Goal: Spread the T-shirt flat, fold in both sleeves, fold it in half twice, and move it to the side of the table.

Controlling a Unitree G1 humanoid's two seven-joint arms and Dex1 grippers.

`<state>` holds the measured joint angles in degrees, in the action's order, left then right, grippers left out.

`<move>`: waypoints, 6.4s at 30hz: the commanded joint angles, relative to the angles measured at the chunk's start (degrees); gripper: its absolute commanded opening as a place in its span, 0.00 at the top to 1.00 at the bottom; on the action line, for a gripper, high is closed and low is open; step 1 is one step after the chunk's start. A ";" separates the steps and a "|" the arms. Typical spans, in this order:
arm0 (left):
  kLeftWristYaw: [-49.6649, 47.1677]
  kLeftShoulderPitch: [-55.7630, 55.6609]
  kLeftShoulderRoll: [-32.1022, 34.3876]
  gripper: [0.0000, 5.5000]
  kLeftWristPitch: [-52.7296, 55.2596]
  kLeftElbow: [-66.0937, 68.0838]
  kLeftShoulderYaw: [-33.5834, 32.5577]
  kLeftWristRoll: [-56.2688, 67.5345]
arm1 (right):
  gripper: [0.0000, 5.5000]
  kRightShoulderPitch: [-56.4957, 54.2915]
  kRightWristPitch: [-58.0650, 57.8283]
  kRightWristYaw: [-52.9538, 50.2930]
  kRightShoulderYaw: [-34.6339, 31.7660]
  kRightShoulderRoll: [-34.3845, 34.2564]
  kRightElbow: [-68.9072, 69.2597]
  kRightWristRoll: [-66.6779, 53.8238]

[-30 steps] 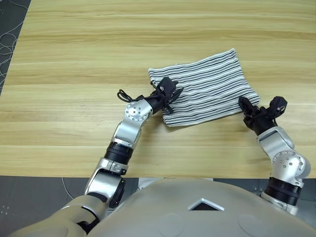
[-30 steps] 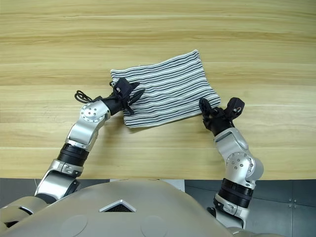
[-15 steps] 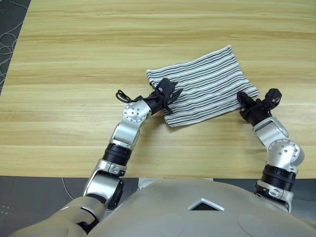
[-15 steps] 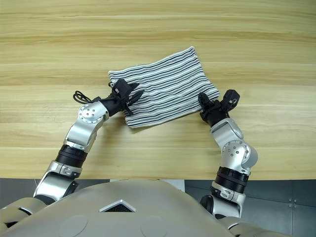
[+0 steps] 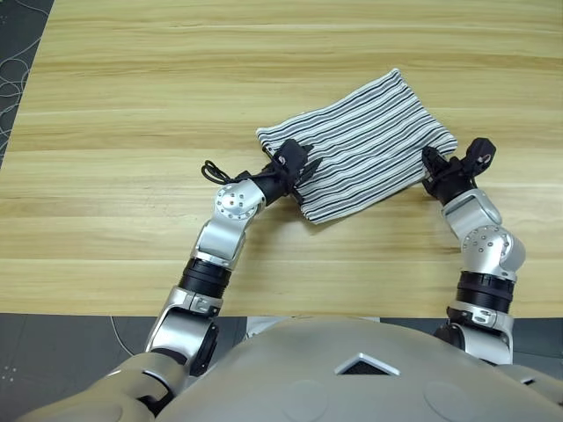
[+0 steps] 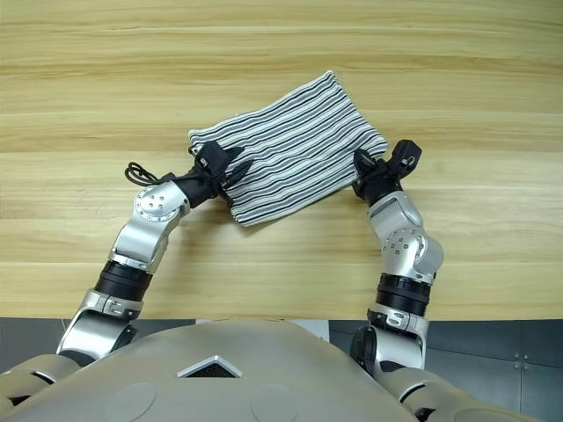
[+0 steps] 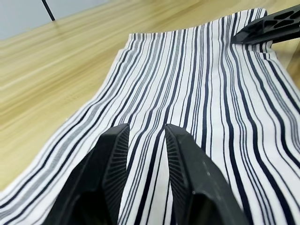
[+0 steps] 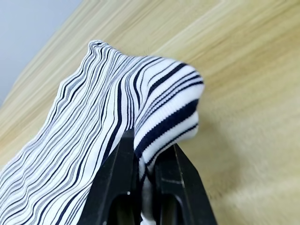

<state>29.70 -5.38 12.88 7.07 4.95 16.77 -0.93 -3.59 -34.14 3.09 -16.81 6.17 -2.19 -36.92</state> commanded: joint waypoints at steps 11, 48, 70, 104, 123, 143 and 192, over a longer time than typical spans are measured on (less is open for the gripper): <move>0.43 17.37 6.91 0.75 11.36 -16.90 3.63 -0.53 | 0.98 -0.51 4.12 5.22 4.50 -1.08 -2.95 6.43; 2.41 17.16 7.77 0.75 9.20 -20.41 1.38 2.38 | 0.98 0.72 16.21 35.14 47.27 16.57 0.29 45.49; 1.65 14.11 11.00 0.75 9.83 -20.33 -15.60 11.06 | 0.67 -3.52 -2.64 42.23 37.10 15.54 10.53 25.03; 0.98 7.34 9.89 0.75 14.78 -36.75 -2.20 8.69 | 0.67 -26.76 14.54 21.71 27.53 11.24 -36.94 36.58; 0.38 8.17 8.25 0.75 14.51 -33.13 -3.50 9.82 | 0.67 -17.70 18.71 38.28 34.08 17.23 -23.02 40.85; 0.50 9.52 7.73 0.75 13.06 -34.03 -3.34 9.96 | 0.67 -23.25 26.21 29.21 29.45 6.30 -36.08 39.44; 0.16 6.49 4.20 0.75 8.71 -28.98 -1.21 8.58 | 0.67 -28.55 34.19 27.18 35.35 -4.68 -36.55 44.13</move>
<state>30.14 1.50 17.22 16.20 -24.04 15.13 8.09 -30.52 0.83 30.52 18.28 2.45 -38.09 6.58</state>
